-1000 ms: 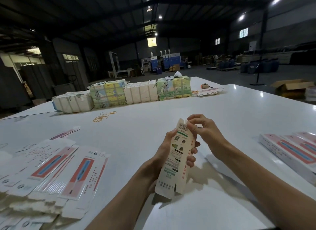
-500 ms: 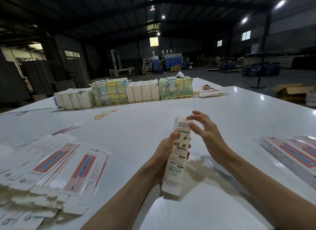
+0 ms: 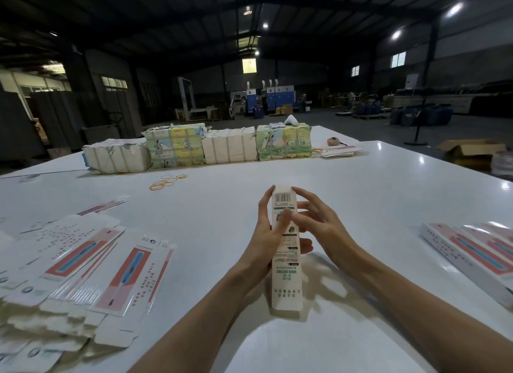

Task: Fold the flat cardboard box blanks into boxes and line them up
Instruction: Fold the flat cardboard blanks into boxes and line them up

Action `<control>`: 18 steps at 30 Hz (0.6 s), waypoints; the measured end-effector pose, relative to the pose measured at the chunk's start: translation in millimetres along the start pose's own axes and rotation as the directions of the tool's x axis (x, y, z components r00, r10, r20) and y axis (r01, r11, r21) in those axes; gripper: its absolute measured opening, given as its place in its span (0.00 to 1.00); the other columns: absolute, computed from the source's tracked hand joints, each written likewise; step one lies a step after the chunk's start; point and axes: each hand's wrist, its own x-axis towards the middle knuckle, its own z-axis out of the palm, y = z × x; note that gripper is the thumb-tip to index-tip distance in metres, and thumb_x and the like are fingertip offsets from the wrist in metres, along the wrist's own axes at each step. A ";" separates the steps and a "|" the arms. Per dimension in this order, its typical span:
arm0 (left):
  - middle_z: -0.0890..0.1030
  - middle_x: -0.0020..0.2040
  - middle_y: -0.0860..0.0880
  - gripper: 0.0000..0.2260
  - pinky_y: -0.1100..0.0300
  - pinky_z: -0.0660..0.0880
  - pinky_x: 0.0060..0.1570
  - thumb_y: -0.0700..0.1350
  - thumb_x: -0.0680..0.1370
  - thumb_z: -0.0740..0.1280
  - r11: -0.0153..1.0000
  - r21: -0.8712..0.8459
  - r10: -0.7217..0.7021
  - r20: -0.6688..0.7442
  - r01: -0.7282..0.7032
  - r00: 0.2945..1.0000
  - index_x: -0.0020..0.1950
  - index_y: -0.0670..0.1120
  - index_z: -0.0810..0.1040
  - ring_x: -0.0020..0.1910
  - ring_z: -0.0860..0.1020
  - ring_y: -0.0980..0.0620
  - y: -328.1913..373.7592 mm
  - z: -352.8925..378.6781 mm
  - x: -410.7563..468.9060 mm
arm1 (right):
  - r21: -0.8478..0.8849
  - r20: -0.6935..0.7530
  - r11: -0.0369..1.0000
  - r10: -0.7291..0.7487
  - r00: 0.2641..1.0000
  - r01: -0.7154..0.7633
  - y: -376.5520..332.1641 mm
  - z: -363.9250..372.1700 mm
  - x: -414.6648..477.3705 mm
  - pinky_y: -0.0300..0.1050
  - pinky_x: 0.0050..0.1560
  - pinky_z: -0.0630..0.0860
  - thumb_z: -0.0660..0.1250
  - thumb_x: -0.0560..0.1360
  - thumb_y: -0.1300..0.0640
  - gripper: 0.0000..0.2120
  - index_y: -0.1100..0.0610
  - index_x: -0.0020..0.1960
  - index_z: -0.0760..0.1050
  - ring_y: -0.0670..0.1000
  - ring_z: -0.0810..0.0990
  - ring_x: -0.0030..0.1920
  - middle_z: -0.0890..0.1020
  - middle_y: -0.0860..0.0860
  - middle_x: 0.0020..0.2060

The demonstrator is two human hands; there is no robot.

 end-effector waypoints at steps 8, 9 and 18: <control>0.80 0.61 0.38 0.41 0.49 0.85 0.46 0.44 0.74 0.82 0.997 0.017 -0.077 0.085 0.076 0.993 0.73 0.68 0.59 0.48 0.87 0.38 2.1 3.7 -3.7 | 0.061 0.030 0.996 0.059 0.998 -0.060 0.4 -5.3 2.2 0.58 0.59 0.84 0.70 0.77 0.55 0.15 0.51 0.64 0.77 0.60 0.85 0.59 0.84 0.53 0.53; 0.80 0.60 0.38 0.40 0.49 0.85 0.45 0.43 0.74 0.81 0.996 0.023 -0.087 0.087 0.086 0.992 0.73 0.68 0.60 0.47 0.87 0.38 2.4 3.8 -3.9 | 0.065 0.023 0.996 0.057 0.998 -0.059 1.3 -6.0 2.5 0.56 0.58 0.84 0.69 0.79 0.53 0.12 0.51 0.63 0.78 0.59 0.85 0.59 0.85 0.53 0.53; 0.85 0.50 0.43 0.39 0.47 0.84 0.43 0.43 0.74 0.80 0.985 0.100 -0.159 0.189 0.142 0.969 0.68 0.74 0.61 0.41 0.86 0.37 2.1 3.8 -5.2 | 0.037 -0.183 0.994 0.112 0.977 -0.107 6.2 -19.4 11.3 0.48 0.51 0.85 0.64 0.85 0.55 0.10 0.56 0.64 0.79 0.59 0.88 0.54 0.88 0.55 0.51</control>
